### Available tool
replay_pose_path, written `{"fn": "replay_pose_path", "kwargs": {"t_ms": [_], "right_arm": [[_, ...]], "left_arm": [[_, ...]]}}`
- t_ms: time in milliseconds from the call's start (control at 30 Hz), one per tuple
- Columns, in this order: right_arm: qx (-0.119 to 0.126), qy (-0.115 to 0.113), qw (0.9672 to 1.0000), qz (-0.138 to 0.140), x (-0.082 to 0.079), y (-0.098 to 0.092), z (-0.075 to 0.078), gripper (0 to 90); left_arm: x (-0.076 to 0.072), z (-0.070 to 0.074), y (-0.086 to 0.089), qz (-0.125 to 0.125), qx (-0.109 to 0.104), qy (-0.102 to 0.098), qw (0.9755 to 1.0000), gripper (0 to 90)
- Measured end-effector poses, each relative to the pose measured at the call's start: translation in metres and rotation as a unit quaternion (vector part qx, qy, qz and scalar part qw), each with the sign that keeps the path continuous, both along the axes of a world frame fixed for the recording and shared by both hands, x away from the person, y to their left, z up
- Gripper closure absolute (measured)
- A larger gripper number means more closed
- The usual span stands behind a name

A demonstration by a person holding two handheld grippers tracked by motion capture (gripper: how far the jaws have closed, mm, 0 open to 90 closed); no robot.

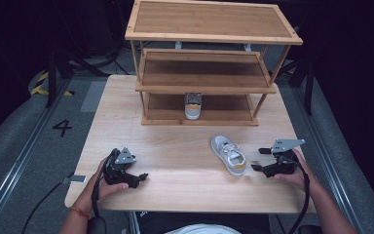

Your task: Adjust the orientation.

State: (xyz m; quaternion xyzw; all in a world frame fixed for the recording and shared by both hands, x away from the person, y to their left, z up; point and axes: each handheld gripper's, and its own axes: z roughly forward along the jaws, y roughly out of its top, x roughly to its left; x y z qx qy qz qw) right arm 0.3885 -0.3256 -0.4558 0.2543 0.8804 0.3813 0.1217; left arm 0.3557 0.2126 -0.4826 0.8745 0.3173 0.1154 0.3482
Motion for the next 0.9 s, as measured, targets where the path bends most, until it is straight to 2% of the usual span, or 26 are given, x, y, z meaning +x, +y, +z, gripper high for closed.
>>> {"fn": "replay_pose_path", "kwargs": {"t_ms": [133, 200, 233, 367, 467, 600, 700, 800, 900], "right_arm": [[-0.007, 0.007, 0.9992, 0.038, -0.009, 0.013, -0.001, 25.3], [-0.007, 0.01, 0.9989, 0.044, -0.012, 0.019, -0.001, 25.9], [-0.018, 0.007, 0.9985, 0.051, -0.014, 0.026, -0.001, 26.0], [-0.021, 0.006, 0.9974, 0.069, -0.018, 0.037, -0.002, 27.3], [-0.028, 0.003, 0.9972, 0.069, -0.02, 0.042, -0.002, 25.1], [-0.011, 0.013, 0.9964, 0.083, -0.022, 0.042, -0.002, 33.4], [-0.022, 0.008, 0.9954, 0.093, -0.027, 0.048, -0.001, 33.2], [-0.018, 0.011, 0.9947, 0.101, -0.029, 0.052, 0.0, 33.7], [-0.027, 0.006, 0.9938, 0.107, -0.032, 0.056, 0.002, 33.7]], "left_arm": [[0.001, 0.0, 0.0, -0.003, 0.004, 0.0, 1.0, 13.6], [0.001, 0.0, 0.0, -0.001, 0.004, -0.001, 1.0, 13.6], [0.0, 0.0, 0.0, -0.001, 0.003, -0.001, 1.0, 13.6], [0.0, 0.0, 0.0, 0.0, 0.003, -0.001, 1.0, 13.6], [0.0, 0.0, 0.0, 0.0, 0.003, -0.001, 1.0, 13.6], [0.0, 0.0, 0.0, 0.0, 0.001, 0.001, 1.0, 13.6], [0.0, 0.0, 0.0, 0.0, 0.002, 0.001, 1.0, 13.6], [0.0, 0.0, 0.0, 0.0, 0.001, 0.001, 1.0, 13.6], [0.0, 0.0, 0.0, 0.0, 0.002, 0.001, 1.0, 13.6]]}}
